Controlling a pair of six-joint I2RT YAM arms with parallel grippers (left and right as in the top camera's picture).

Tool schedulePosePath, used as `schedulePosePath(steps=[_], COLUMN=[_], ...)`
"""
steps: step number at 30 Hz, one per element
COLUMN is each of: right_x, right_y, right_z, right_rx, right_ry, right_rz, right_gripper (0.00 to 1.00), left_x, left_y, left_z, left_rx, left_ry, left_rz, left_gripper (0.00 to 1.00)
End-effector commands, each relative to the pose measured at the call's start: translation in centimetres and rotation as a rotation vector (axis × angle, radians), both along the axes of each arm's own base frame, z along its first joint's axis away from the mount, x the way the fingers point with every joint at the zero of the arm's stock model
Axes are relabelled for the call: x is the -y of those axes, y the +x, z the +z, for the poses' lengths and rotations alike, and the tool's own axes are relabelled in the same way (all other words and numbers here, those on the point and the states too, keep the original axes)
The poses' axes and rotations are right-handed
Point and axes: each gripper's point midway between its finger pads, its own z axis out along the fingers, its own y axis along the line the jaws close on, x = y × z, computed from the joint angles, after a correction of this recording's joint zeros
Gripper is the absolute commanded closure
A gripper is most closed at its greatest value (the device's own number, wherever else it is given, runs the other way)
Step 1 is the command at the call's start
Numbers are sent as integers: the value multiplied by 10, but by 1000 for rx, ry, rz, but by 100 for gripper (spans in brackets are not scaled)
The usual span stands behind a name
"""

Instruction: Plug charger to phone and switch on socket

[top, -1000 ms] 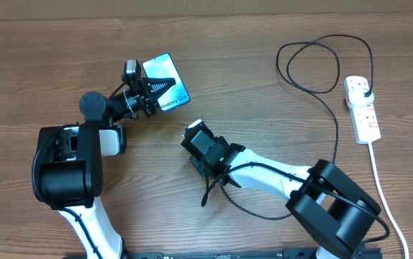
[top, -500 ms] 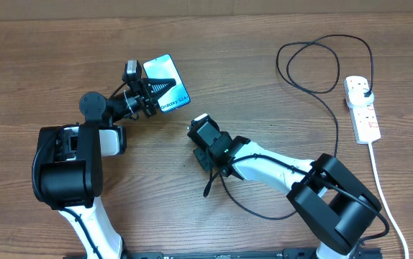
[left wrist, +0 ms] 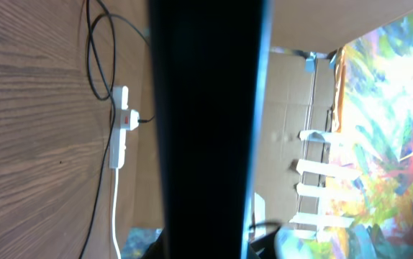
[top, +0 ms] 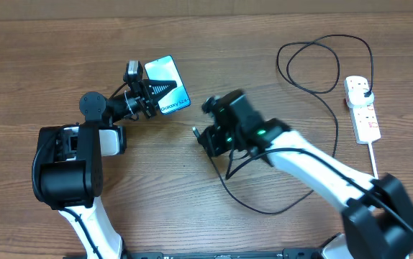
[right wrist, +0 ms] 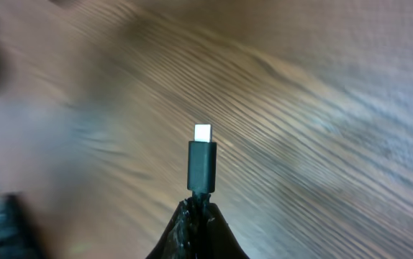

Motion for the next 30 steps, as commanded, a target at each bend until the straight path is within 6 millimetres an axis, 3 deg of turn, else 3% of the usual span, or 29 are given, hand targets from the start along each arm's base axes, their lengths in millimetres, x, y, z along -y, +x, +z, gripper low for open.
schedulePosePath(steps=[1, 12, 30], right_x=[-11, -9, -6], right_y=[-13, -13, -3], right_z=[38, 55, 63], right_rx=[-83, -167, -154], right_ry=[198, 317, 359], right_rz=[76, 84, 65], right_gripper=[96, 96, 96], left_x=[5, 27, 28], left_y=[-8, -12, -8], left_z=[10, 10, 7], left_rx=[81, 98, 109], left_ry=[26, 25, 34], left_rz=[-37, -62, -43], left_gripper=[95, 96, 95])
